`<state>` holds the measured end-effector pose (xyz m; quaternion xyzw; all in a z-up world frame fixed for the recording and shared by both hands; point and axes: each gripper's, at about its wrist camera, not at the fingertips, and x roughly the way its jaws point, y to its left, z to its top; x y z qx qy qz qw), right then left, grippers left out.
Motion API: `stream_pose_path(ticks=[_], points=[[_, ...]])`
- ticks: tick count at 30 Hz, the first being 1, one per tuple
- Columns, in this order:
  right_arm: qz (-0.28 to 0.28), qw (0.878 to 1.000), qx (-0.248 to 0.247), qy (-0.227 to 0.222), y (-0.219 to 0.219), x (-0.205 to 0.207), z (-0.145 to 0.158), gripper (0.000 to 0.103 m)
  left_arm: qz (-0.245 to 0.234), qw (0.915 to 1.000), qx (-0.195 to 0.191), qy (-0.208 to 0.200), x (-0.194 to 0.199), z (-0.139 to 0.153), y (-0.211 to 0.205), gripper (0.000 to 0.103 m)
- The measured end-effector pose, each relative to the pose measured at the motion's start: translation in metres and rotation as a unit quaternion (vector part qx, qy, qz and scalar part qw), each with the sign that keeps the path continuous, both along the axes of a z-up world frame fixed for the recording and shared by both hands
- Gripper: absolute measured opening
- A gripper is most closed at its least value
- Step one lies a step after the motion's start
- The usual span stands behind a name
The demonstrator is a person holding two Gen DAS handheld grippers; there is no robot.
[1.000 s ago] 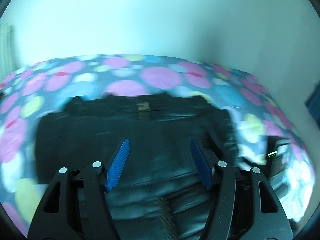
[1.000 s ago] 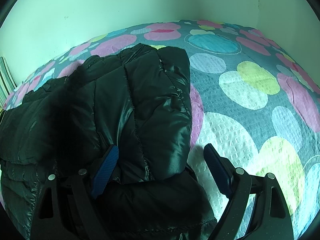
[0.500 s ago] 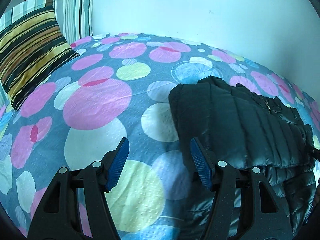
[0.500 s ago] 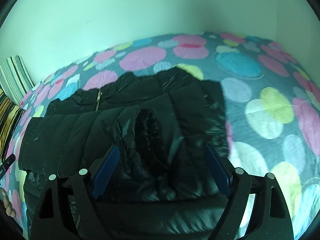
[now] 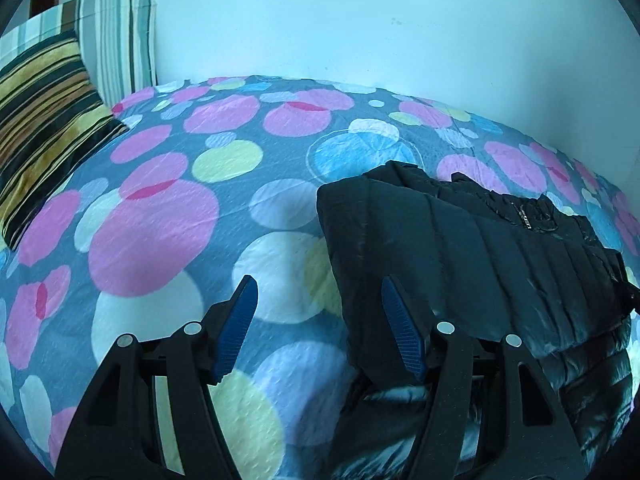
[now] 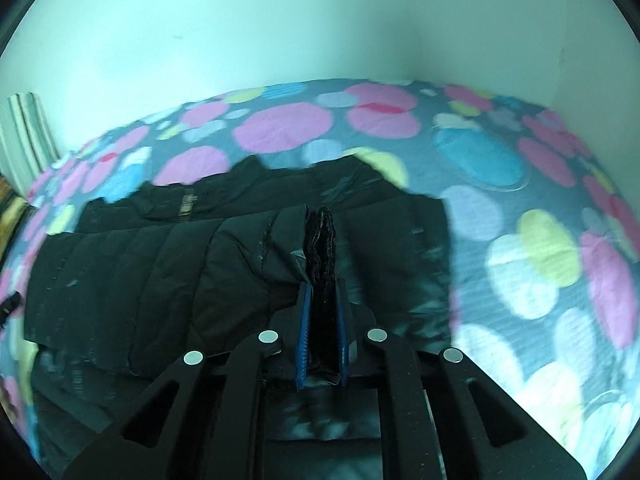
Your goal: Fold large clothes
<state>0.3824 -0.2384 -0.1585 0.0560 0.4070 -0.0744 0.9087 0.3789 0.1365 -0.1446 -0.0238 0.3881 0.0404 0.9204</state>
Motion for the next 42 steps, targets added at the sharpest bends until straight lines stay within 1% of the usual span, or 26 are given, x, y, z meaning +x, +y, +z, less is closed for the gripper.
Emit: stream_pose_path(ticks=[1, 3, 5, 7, 10, 13, 14, 17, 20, 22, 24, 26, 29, 31, 33, 35, 37, 39, 42], points=[[-0.009, 1.0, -0.005, 0.005, -0.007, 0.001, -0.003, 0.012, -0.002, 1.0, 0.007, 0.002, 0.004, -0.002, -0.004, 0.064], [-0.01, 1.0, 0.004, 0.012, -0.016, 0.003, -0.009, 0.012, -0.007, 0.9994, 0.031, 0.012, 0.015, -0.009, -0.013, 0.064], [-0.01, 1.0, 0.002, 0.019, -0.02, 0.005, -0.015, 0.012, -0.014, 0.9977, 0.057, 0.033, 0.025, -0.02, -0.022, 0.064], [-0.006, 1.0, 0.0, 0.028, -0.022, 0.008, -0.023, 0.013, -0.017, 0.9958, 0.071, 0.056, 0.033, -0.034, -0.025, 0.065], [0.0, 0.999, -0.006, 0.043, -0.02, 0.014, -0.038, 0.015, -0.017, 0.9946, 0.067, 0.077, 0.039, -0.049, -0.025, 0.066], [0.005, 0.999, -0.019, 0.05, -0.016, 0.016, -0.046, 0.016, -0.016, 0.994, 0.057, 0.091, 0.045, -0.061, -0.024, 0.067], [0.005, 0.998, -0.022, 0.05, -0.015, 0.017, -0.047, 0.016, -0.016, 0.9943, 0.051, 0.092, 0.045, -0.061, -0.023, 0.067], [0.006, 0.999, -0.013, 0.049, -0.017, 0.016, -0.046, 0.016, -0.016, 0.9955, 0.042, 0.083, 0.04, -0.048, -0.019, 0.066], [0.007, 0.999, -0.01, 0.049, -0.018, 0.016, -0.043, 0.016, 0.002, 0.9974, 0.038, 0.061, 0.029, -0.024, -0.014, 0.065], [0.008, 0.999, -0.012, 0.05, -0.018, 0.016, -0.043, 0.016, 0.011, 0.9989, 0.028, 0.037, 0.024, -0.007, -0.012, 0.065], [0.008, 0.999, -0.013, 0.049, -0.017, 0.015, -0.044, 0.016, 0.006, 0.9992, 0.033, 0.022, 0.028, 0.001, -0.014, 0.065], [0.007, 0.999, -0.014, 0.047, -0.017, 0.014, -0.044, 0.017, -0.002, 0.9987, 0.042, 0.028, 0.038, -0.003, -0.018, 0.065], [0.007, 0.999, -0.012, 0.045, -0.017, 0.014, -0.044, 0.017, 0.005, 0.9979, 0.044, 0.047, 0.055, -0.019, -0.015, 0.065], [0.007, 0.999, -0.008, 0.044, -0.018, 0.014, -0.044, 0.017, 0.004, 0.9968, 0.04, 0.069, 0.066, -0.032, -0.014, 0.067], [0.008, 0.999, -0.007, 0.044, -0.018, 0.014, -0.044, 0.018, -0.004, 0.9945, 0.055, 0.089, 0.073, -0.045, -0.017, 0.07], [0.01, 0.999, -0.008, 0.044, -0.017, 0.014, -0.045, 0.019, -0.009, 0.9931, 0.066, 0.097, 0.075, -0.054, -0.019, 0.071], [0.011, 0.999, -0.009, 0.044, -0.017, 0.015, -0.047, 0.019, -0.006, 0.9928, 0.065, 0.1, 0.077, -0.059, -0.019, 0.073], [0.01, 0.999, -0.011, 0.043, -0.016, 0.015, -0.048, 0.019, -0.006, 0.9933, 0.063, 0.097, 0.077, -0.056, -0.018, 0.072], [0.01, 0.999, -0.011, 0.042, -0.016, 0.015, -0.045, 0.019, 0.002, 0.9948, 0.059, 0.083, 0.066, -0.038, -0.014, 0.072]])
